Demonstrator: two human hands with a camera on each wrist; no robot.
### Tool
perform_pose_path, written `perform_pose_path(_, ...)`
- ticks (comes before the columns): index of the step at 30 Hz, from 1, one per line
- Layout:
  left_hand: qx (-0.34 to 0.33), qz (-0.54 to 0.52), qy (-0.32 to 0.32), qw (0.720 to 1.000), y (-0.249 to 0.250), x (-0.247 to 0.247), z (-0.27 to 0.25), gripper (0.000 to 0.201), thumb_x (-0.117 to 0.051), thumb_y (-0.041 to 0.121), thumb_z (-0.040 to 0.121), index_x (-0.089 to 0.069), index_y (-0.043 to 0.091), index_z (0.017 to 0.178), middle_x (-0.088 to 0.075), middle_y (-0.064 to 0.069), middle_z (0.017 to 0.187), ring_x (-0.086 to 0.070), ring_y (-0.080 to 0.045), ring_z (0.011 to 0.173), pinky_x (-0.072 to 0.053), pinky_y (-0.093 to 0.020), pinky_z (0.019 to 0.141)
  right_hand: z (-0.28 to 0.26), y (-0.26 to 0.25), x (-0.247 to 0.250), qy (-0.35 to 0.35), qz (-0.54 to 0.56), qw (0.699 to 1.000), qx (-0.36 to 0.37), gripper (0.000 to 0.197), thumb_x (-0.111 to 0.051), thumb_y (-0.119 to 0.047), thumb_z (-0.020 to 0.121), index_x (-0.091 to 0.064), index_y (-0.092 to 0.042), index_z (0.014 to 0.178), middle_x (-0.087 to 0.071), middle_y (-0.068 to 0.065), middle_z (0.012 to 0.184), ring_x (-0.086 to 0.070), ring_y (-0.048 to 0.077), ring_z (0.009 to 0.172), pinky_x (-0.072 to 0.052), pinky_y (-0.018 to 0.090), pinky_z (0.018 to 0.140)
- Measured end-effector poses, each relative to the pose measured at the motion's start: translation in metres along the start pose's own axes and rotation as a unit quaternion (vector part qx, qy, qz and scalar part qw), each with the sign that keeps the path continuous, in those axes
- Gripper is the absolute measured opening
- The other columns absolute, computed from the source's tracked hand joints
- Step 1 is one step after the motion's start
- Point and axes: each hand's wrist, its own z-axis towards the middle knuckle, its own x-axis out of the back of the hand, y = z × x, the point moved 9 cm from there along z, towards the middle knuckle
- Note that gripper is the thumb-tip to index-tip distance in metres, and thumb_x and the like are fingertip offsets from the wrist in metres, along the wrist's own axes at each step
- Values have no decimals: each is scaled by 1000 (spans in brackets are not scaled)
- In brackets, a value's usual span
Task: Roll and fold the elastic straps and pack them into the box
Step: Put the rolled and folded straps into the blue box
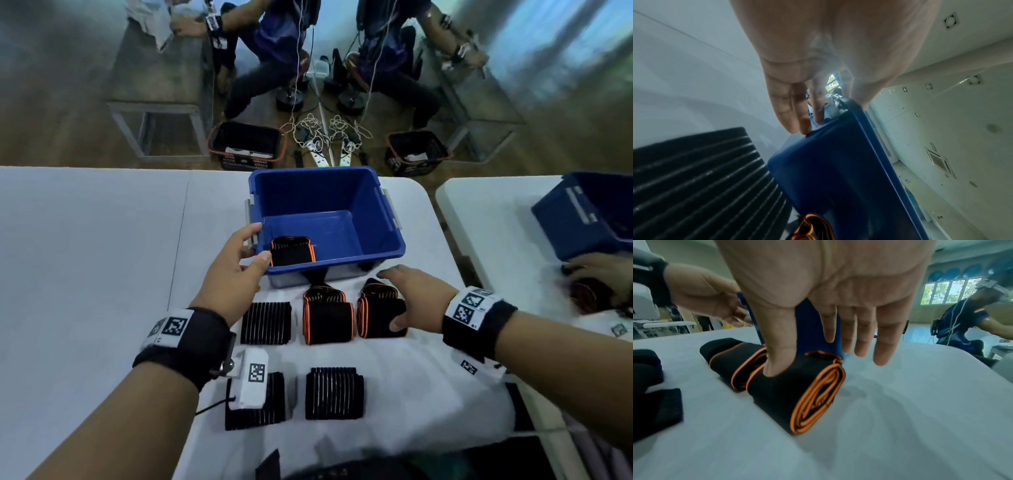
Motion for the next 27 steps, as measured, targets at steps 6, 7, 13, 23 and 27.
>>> perform_pose_path(6, 2, 24, -11, 1000, 4, -1, 1, 43, -52, 26, 103, -43, 46, 140, -59, 3, 119, -65, -10, 101, -59, -37, 82, 5, -7, -23, -23, 28, 999, 12, 85, -85, -36, 65, -46, -26, 140, -55, -3, 129, -58, 19, 112, -50, 33, 94)
perform_pose_path(7, 2, 27, -10, 1000, 4, -1, 1, 43, -52, 26, 103, -43, 46, 140, -58, 0, 121, -65, -11, 102, -60, -38, 83, 6, -8, -24, -26, 24, 999, 14, 84, -84, -37, 66, -46, -27, 140, -57, -2, 128, -59, 19, 111, -50, 35, 94)
perform_pose_path(13, 3, 40, -10, 999, 1, -1, 5, 45, -53, 25, 103, -44, 43, 142, -61, -6, 121, -67, -20, 102, -61, -42, 82, 8, -12, -23, -31, 13, 999, 17, 65, -82, -31, 65, -58, -26, 125, -62, -3, 115, -61, 19, 101, -53, 36, 89)
perform_pose_path(23, 7, 32, -11, 999, 1, 1, 6, 44, -55, 27, 101, -45, 46, 140, -61, -6, 122, -67, -20, 102, -61, -43, 81, -15, -32, 23, -28, 30, 999, 27, 47, -85, -34, 62, -58, -28, 100, -64, -9, 92, -61, 13, 84, -54, 32, 73)
perform_pose_path(27, 5, 21, -12, 1000, 1, 1, 5, 44, -55, 27, 101, -46, 46, 139, -60, -4, 122, -67, -17, 100, -61, -41, 82, -41, -63, 91, 53, 67, 994, 64, 50, -87, -42, 60, -61, -32, 101, -64, -15, 85, -58, 2, 79, -51, 27, 70)
